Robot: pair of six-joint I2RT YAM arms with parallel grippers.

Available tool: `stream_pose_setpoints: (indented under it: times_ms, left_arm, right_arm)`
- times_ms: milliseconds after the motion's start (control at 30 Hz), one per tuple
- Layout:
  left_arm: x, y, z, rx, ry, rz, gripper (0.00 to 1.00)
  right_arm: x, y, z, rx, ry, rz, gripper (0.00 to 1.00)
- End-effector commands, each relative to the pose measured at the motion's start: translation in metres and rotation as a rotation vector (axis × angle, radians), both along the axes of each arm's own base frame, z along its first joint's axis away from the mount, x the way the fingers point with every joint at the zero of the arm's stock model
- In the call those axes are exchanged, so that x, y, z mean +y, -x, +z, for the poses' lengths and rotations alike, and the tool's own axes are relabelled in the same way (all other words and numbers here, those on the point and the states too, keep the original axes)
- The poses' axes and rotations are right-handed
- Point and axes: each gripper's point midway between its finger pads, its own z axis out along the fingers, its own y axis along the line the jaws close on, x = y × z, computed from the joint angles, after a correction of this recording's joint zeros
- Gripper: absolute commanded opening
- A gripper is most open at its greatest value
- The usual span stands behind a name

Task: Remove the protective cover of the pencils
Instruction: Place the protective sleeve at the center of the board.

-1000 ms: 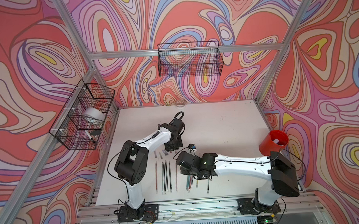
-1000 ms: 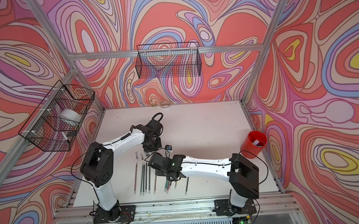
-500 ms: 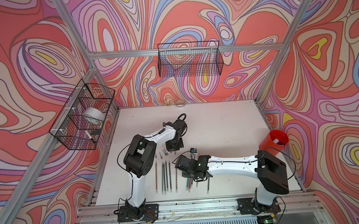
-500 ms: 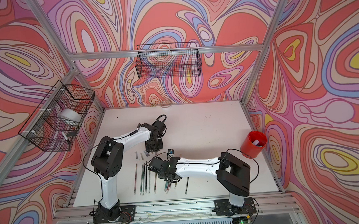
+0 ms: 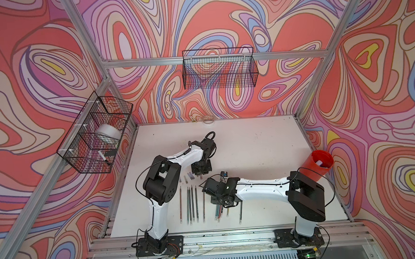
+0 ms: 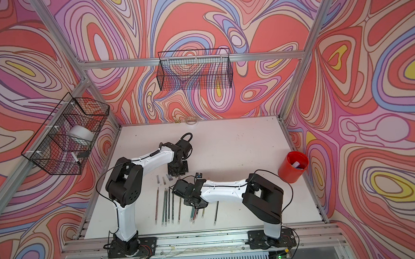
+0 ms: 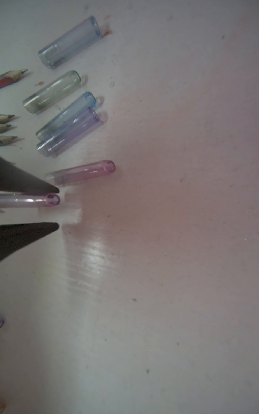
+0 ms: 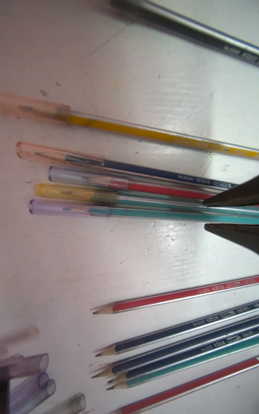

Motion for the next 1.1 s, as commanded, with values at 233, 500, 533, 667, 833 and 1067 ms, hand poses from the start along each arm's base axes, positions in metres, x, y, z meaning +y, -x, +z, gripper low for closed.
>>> stream_pose_setpoints:
  times_ms: [233,500,533,667,833,1067]
  left_arm:
    - [-0.002,0.004,-0.01,0.03,-0.003,-0.013,0.32]
    - [-0.006,0.011,-0.013,0.058,0.024,0.003,0.39]
    - [-0.007,0.012,-0.013,0.063,0.035,0.003,0.39]
    - [-0.014,0.014,-0.012,0.084,0.066,0.004,0.41]
    - [-0.016,0.012,-0.012,0.088,0.069,0.007,0.41]
    - [-0.013,0.007,0.003,0.05,0.057,0.001,0.41]
  right_arm:
    - [0.023,-0.011,0.006,-0.031,-0.096,0.038,0.12]
    - [0.056,-0.051,0.025,-0.121,-0.325,0.008,0.15]
    - [0.057,-0.058,0.024,-0.128,-0.335,-0.006,0.15]
    - [0.062,-0.081,0.026,-0.163,-0.388,-0.033,0.12]
    - [0.062,-0.092,0.027,-0.196,-0.378,-0.039,0.12]
    - [0.037,-0.083,0.034,-0.19,-0.308,-0.072,0.08]
